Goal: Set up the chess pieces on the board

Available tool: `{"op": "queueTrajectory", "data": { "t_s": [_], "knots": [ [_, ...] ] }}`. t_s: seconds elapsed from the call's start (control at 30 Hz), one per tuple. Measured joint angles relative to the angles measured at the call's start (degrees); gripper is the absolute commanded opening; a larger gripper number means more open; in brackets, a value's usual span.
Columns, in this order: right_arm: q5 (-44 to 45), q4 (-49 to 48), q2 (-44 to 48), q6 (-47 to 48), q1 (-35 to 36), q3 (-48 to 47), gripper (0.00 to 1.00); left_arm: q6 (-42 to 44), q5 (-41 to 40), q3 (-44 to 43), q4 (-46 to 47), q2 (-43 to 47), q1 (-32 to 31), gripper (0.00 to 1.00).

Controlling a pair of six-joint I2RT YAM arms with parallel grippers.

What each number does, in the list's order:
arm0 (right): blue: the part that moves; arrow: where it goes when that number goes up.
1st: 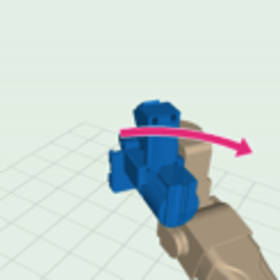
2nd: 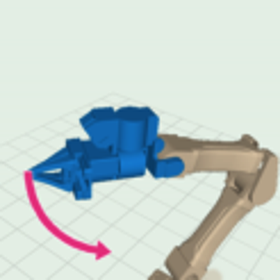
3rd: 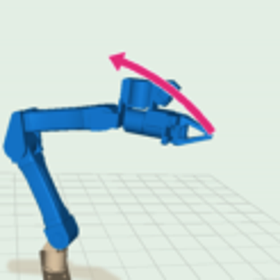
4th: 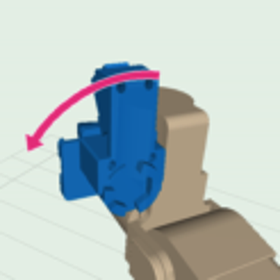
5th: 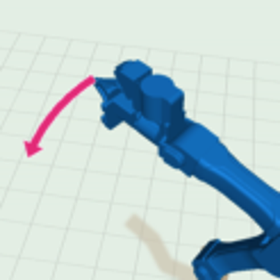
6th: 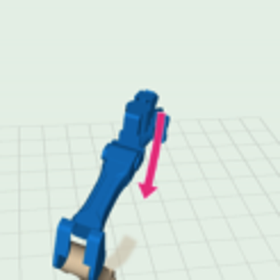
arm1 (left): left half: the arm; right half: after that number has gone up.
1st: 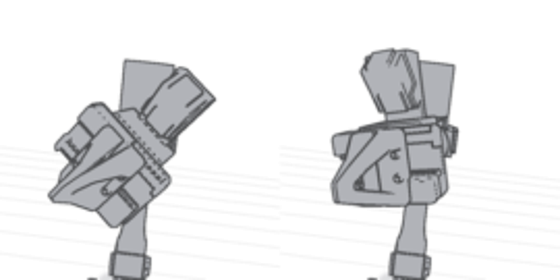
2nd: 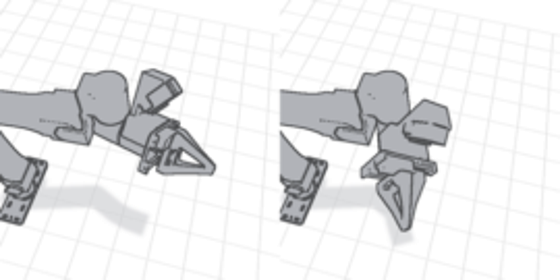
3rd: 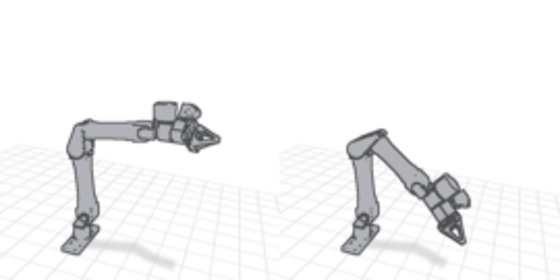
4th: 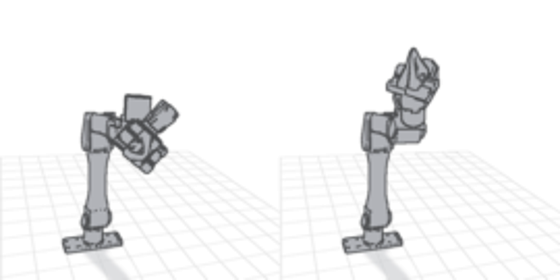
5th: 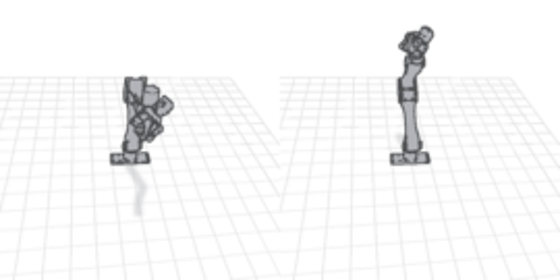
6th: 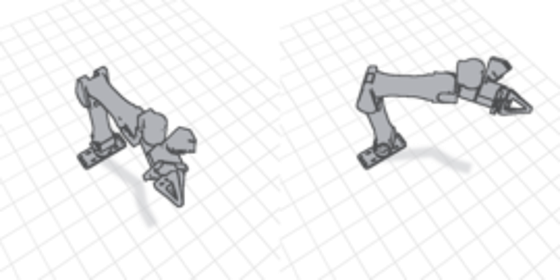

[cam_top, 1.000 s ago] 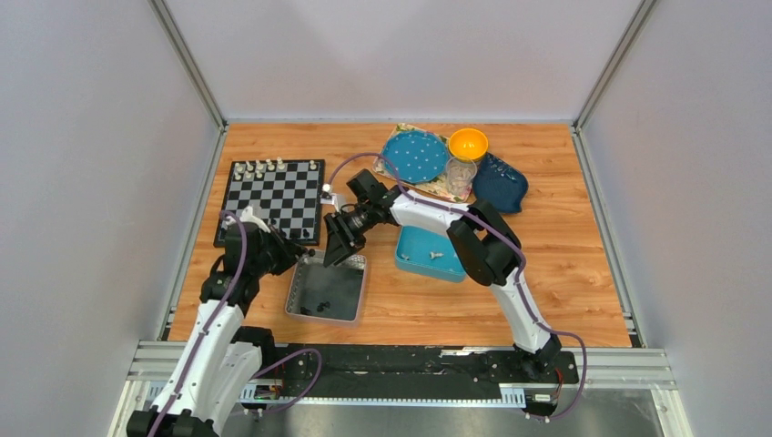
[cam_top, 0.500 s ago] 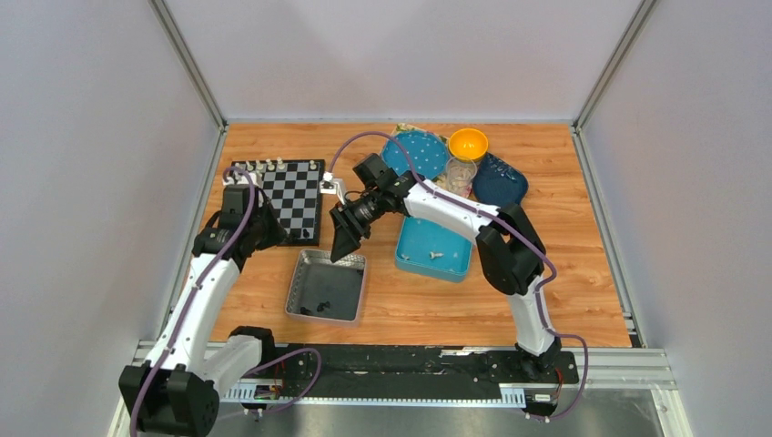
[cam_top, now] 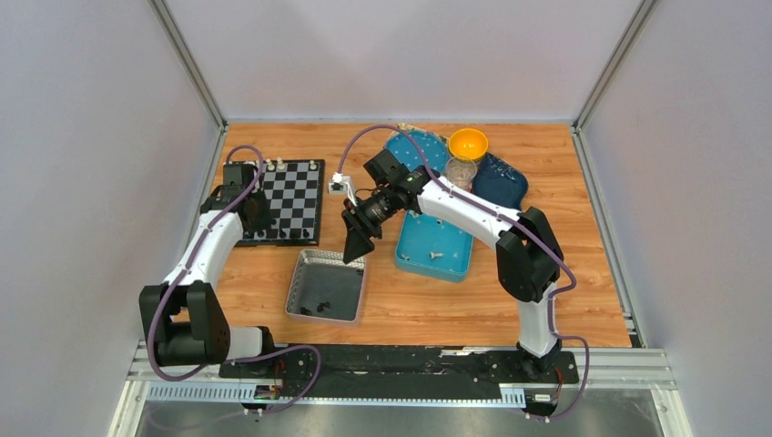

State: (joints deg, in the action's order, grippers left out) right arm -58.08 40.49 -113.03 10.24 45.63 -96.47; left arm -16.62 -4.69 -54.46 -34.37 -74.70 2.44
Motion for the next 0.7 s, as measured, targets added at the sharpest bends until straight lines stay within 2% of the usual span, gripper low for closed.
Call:
{"op": "queueTrajectory", "data": {
  "t_s": [0.7],
  "knots": [
    [-0.2, 1.1, 0.2, 2.1, -0.9, 0.1, 0.58, 3.5, 2.5, -2.3, 4.9, -10.0, 2.2, 0.02]
  ]
}}
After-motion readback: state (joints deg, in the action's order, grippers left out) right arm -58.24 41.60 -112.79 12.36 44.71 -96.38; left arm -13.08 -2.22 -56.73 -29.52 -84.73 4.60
